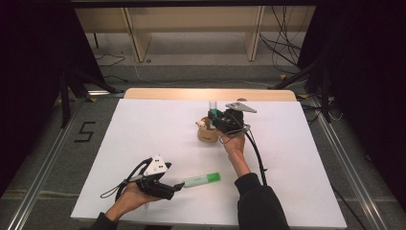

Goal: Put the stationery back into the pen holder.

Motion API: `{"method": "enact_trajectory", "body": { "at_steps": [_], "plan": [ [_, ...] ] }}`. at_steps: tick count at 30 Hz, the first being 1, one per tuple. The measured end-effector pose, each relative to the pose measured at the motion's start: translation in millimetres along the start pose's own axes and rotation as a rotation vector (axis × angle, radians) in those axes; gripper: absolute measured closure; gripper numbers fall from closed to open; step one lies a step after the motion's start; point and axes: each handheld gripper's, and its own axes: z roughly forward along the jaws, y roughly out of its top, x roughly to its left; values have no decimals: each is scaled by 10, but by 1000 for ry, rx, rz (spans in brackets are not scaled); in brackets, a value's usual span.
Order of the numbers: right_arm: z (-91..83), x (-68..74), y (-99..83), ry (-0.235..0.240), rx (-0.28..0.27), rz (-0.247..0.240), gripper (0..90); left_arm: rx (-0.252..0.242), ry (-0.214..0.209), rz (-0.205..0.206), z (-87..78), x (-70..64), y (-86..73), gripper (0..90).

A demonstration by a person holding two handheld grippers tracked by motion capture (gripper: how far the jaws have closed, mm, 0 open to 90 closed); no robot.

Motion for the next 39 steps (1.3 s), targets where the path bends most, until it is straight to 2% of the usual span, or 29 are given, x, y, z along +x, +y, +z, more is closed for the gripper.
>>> {"method": "enact_trajectory", "body": {
  "at_steps": [16,18,21,25,28,34,35,39],
  "plan": [
    [62,22,-62,-29,21,-10,651,4,-3,1,2,-1,-1,160],
    [51,24,-56,-32,18,-10,597,6,-2,1,3,-1,-2,160],
    [-13,14,-4,-2,-13,19,531,6,-3,0,4,-1,-3,160],
    [-145,18,87,1,-50,0,494,4,-2,0,4,-4,0,160],
    [-240,3,131,10,-54,6,446,8,-2,3,8,-4,-2,160],
    [-394,-3,157,15,-22,-45,368,14,-5,-3,21,1,-8,160],
    [-462,12,152,23,-3,-68,338,21,-7,-5,35,-1,-9,160],
    [-593,74,114,77,56,-98,297,34,-9,1,47,-9,-10,159]
  ]
}}
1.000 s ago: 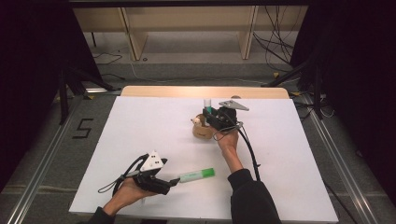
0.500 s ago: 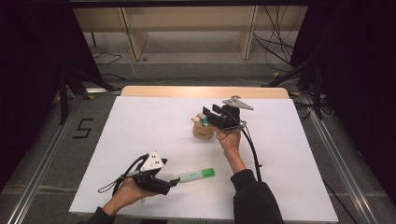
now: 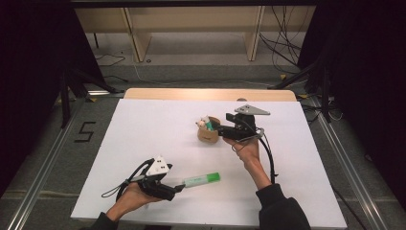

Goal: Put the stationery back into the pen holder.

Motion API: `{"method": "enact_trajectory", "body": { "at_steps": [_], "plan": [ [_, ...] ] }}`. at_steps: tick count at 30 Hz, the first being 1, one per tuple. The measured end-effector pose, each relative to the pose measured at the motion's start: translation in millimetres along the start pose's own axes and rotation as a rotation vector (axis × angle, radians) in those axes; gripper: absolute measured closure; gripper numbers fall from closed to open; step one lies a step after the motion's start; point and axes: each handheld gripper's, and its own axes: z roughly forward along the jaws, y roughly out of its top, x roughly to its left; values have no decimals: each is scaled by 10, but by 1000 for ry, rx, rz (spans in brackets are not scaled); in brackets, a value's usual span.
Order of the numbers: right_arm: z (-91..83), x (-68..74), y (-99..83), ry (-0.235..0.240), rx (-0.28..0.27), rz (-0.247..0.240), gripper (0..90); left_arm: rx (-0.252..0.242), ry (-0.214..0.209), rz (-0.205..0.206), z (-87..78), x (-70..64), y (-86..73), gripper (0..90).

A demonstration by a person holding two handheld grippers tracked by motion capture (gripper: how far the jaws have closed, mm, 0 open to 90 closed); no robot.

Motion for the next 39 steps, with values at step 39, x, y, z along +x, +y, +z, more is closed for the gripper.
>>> {"method": "enact_trajectory", "body": {
  "at_steps": [39],
  "plan": [
    [-930,358,-771,86,74,-142,237,226,-54,130,237,-76,285,204]
  ]
}}
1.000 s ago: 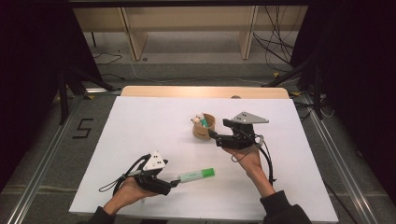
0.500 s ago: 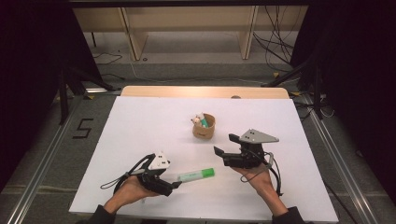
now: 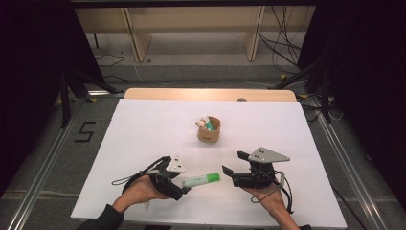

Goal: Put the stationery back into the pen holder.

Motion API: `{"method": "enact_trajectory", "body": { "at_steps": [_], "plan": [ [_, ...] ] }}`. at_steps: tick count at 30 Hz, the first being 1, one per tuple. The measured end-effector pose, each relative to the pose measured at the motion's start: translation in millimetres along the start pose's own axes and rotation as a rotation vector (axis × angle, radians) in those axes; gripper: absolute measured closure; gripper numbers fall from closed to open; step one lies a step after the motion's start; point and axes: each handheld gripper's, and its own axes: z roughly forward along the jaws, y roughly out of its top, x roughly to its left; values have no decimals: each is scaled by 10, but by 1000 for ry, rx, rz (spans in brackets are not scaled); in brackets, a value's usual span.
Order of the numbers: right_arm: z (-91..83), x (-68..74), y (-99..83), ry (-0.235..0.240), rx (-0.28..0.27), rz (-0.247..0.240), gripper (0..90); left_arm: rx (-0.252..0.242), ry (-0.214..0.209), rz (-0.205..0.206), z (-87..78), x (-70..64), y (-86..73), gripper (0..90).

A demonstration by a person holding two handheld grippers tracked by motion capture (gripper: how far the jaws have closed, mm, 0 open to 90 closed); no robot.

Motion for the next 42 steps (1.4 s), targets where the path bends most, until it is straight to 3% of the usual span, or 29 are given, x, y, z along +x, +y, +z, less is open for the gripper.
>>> {"method": "enact_trajectory", "body": {
  "at_steps": [8,14,19,27,42],
  "plan": [
    [-90,43,-75,9,-12,12,223,68,-18,29,36,52,118,255],
    [-142,84,-131,13,-11,17,217,146,-45,70,131,43,208,301],
    [-162,110,-163,23,-8,14,216,172,-71,83,191,59,251,363],
    [-160,129,-191,40,-1,17,218,224,-112,146,233,79,383,486],
    [-151,142,-197,41,-1,10,223,294,-121,177,351,72,422,560]
  ]
}}
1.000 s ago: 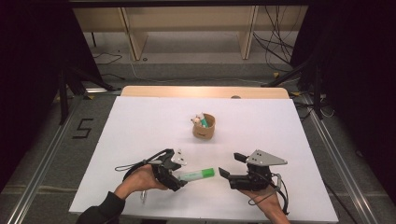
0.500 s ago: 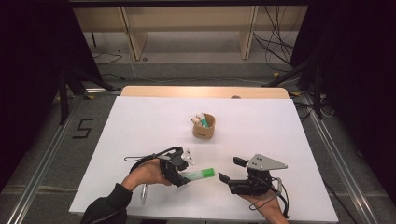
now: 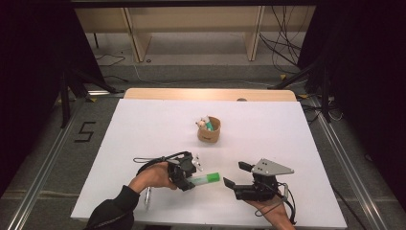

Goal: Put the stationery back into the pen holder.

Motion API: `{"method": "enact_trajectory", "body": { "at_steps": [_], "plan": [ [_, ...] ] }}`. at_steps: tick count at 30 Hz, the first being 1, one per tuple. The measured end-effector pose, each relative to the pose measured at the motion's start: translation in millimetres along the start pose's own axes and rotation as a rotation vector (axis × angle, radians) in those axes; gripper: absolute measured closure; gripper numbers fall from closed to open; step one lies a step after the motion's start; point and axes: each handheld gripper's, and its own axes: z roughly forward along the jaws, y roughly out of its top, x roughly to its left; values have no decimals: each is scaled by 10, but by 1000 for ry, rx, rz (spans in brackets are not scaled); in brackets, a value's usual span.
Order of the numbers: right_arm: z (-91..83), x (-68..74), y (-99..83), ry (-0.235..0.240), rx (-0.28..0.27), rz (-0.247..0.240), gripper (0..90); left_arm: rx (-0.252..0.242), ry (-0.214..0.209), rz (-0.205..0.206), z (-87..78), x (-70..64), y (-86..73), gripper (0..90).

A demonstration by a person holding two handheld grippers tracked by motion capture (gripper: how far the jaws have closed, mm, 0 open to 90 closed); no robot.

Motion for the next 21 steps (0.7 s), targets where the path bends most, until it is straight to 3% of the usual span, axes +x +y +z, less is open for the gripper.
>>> {"method": "enact_trajectory", "body": {
  "at_steps": [9,21],
  "plan": [
    [-2,0,-5,0,2,-8,225,30,-9,12,-5,-18,33,645],
    [15,-3,-21,-3,13,-14,230,4,-26,-3,-14,4,-4,659]
  ]
}}
